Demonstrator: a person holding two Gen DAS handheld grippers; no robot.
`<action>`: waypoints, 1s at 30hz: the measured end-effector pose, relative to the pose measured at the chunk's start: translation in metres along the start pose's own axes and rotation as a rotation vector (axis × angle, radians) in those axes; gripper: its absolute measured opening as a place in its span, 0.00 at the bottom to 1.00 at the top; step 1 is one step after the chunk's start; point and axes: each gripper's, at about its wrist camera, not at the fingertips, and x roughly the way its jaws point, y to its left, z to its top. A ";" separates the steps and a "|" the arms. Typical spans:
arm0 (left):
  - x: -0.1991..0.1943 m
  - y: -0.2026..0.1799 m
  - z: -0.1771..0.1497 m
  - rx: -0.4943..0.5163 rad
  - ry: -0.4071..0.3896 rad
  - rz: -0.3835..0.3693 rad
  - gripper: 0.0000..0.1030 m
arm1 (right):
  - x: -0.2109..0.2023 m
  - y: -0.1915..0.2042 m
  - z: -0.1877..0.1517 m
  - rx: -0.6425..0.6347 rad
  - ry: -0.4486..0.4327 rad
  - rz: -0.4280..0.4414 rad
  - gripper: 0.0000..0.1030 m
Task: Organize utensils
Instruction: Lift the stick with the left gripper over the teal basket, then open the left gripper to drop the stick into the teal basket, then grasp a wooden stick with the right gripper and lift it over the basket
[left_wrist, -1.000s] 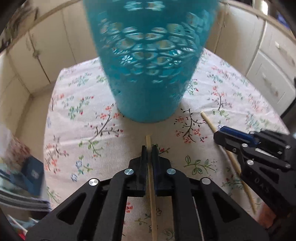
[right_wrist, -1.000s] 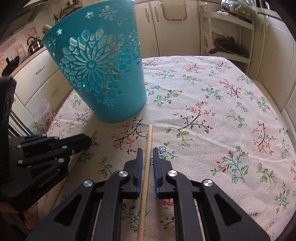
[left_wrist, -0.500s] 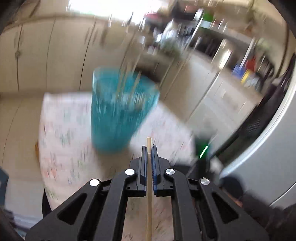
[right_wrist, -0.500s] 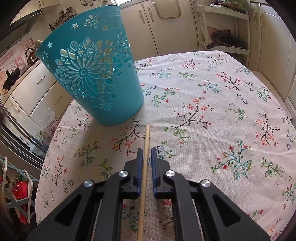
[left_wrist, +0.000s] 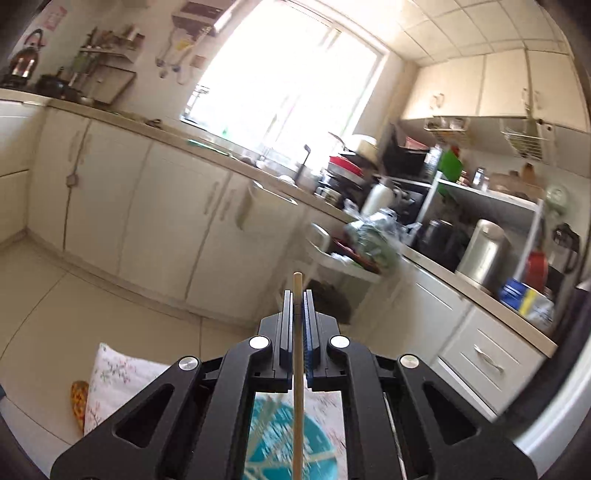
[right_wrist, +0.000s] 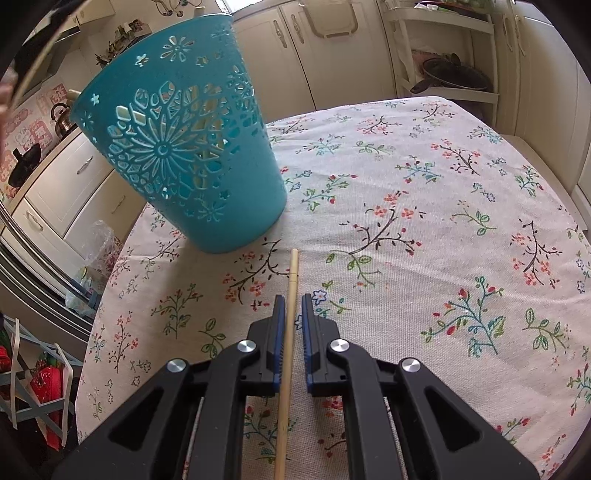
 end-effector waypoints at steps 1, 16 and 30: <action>0.007 0.001 0.000 0.006 -0.013 0.017 0.04 | 0.000 -0.001 0.000 0.002 0.000 0.002 0.08; 0.030 0.003 -0.048 0.138 0.078 0.082 0.04 | 0.000 -0.013 0.003 0.015 0.004 0.023 0.08; -0.080 0.065 -0.085 0.054 0.103 0.227 0.45 | 0.002 0.017 -0.001 -0.163 0.013 -0.096 0.13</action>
